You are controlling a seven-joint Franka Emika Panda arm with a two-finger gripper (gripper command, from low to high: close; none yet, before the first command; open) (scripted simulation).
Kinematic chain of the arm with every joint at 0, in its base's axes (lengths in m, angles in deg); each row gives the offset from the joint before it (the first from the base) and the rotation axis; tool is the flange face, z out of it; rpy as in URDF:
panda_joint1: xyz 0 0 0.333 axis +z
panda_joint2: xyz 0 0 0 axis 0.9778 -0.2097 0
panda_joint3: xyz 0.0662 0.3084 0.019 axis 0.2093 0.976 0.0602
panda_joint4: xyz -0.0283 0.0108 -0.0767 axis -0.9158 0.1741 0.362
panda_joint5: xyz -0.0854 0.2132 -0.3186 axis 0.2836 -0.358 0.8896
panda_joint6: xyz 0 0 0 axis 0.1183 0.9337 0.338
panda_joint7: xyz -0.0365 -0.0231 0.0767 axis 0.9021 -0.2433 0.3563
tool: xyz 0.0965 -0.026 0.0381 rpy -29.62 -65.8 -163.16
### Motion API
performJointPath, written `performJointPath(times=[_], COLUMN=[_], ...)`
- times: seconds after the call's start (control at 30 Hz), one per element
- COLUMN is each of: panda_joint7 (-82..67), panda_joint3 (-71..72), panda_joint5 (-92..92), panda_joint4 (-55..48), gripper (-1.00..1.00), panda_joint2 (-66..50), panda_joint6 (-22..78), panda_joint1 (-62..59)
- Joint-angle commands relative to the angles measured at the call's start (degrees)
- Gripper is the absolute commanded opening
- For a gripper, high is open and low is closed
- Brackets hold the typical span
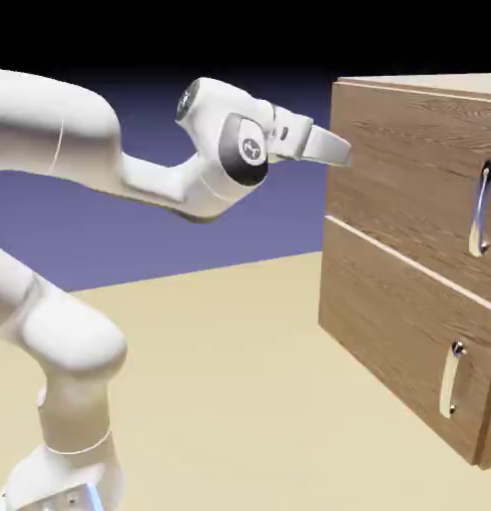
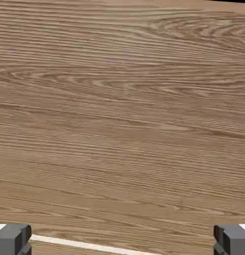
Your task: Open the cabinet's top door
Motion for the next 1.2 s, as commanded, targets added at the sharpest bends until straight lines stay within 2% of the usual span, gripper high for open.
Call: performJointPath(times=[0.0, 1.17], panda_joint7=[1.69, 60.61], panda_joint3=[-1.17, -41.95], panda_joint5=[2.50, 89.71], panda_joint4=[-0.68, -24.39], gripper=[0.00, 0.00], panda_joint2=[0.39, 14.05], panda_joint6=[0.07, 2.55], panda_joint1=[1.10, 39.53])
